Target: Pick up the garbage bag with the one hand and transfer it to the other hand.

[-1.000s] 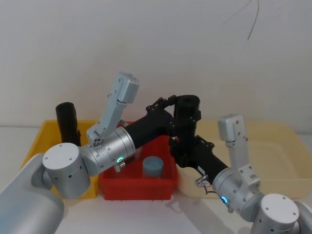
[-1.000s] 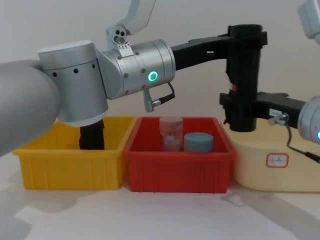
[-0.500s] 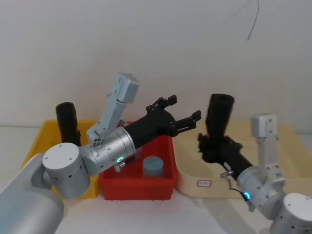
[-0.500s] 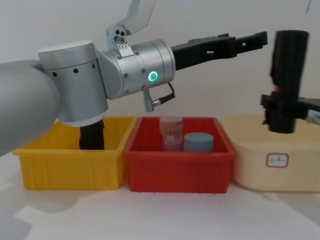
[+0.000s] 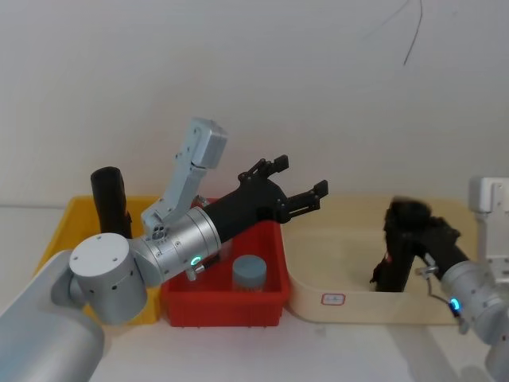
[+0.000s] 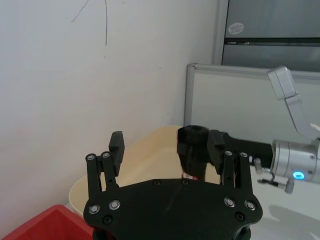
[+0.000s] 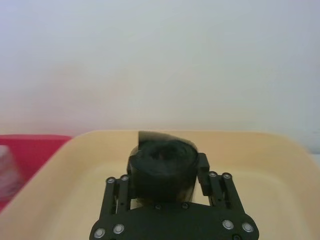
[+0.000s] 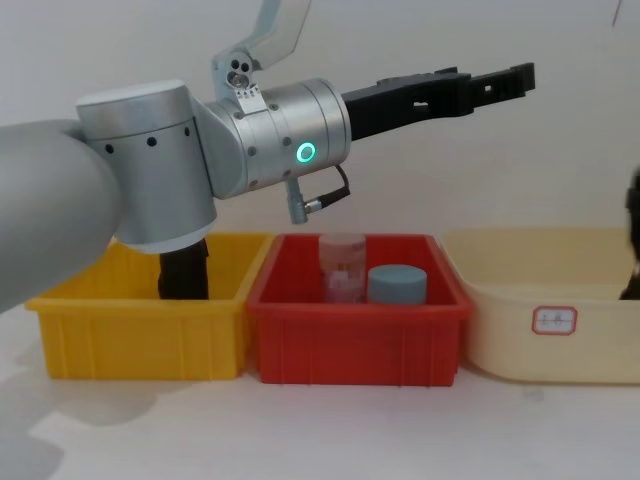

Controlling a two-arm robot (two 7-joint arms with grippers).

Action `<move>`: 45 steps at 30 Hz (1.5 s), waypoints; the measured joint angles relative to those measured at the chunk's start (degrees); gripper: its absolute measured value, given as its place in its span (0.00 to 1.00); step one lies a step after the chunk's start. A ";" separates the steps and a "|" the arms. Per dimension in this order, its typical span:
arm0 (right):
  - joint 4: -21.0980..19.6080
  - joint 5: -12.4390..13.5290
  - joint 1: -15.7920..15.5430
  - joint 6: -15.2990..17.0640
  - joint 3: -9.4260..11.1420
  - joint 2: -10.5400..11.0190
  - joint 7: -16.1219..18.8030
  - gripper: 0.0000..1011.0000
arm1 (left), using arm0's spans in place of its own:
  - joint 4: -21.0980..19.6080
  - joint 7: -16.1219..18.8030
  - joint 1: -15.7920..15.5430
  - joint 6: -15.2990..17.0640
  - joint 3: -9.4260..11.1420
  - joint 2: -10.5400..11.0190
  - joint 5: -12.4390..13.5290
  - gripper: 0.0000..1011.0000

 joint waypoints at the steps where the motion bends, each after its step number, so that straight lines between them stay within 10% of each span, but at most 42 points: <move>1: 0.09 -0.18 0.13 0.11 0.16 0.15 -0.31 0.68 | 0.00 0.00 0.00 0.00 0.00 0.00 0.00 0.99; 12: -2.01 -3.80 0.96 0.88 1.17 2.02 -4.23 0.99 | -0.03 0.06 0.01 0.00 0.01 0.04 -0.05 0.99; 45: -12.60 -7.22 -0.39 2.80 -6.33 0.91 1.83 0.99 | -13.15 14.93 12.30 -1.23 -7.94 6.17 -0.85 0.99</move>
